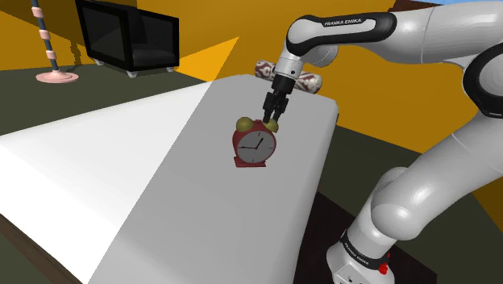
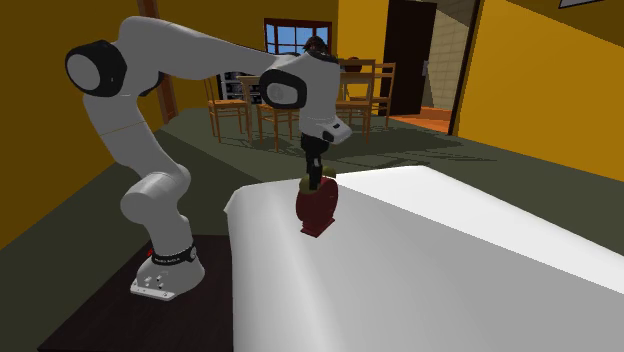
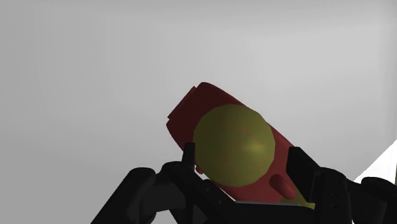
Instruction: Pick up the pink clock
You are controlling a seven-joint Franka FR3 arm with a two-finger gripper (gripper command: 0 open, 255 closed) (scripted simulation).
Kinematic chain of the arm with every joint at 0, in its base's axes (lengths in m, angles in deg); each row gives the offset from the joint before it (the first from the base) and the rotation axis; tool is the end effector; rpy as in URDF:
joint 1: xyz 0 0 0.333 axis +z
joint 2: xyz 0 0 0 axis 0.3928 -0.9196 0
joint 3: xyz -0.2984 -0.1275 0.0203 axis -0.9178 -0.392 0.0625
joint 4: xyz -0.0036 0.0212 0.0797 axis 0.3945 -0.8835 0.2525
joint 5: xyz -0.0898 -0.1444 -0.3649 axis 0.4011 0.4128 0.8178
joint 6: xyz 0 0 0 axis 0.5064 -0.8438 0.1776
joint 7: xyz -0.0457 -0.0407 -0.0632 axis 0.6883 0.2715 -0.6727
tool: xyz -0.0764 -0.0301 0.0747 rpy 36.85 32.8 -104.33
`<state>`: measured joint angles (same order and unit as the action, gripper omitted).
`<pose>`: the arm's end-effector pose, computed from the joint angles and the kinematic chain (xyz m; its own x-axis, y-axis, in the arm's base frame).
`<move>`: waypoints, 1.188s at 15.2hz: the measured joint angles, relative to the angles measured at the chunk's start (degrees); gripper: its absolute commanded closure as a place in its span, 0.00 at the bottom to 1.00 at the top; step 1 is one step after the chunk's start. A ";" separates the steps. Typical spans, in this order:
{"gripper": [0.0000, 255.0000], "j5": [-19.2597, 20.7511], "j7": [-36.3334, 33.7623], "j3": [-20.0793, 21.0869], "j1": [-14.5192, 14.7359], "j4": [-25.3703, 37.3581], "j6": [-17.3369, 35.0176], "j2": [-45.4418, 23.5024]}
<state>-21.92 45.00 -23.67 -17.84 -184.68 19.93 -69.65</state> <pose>0.4639 -0.0132 0.5175 0.9851 0.1687 -0.0340 0.1515 -0.9438 -0.2939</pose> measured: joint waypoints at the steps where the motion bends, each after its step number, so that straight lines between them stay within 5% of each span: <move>1: 1.00 0.00 -0.01 0.00 0.00 0.02 0.00 -0.02; 18: 1.00 0.33 -2.70 -0.06 0.13 11.03 -10.86 -0.26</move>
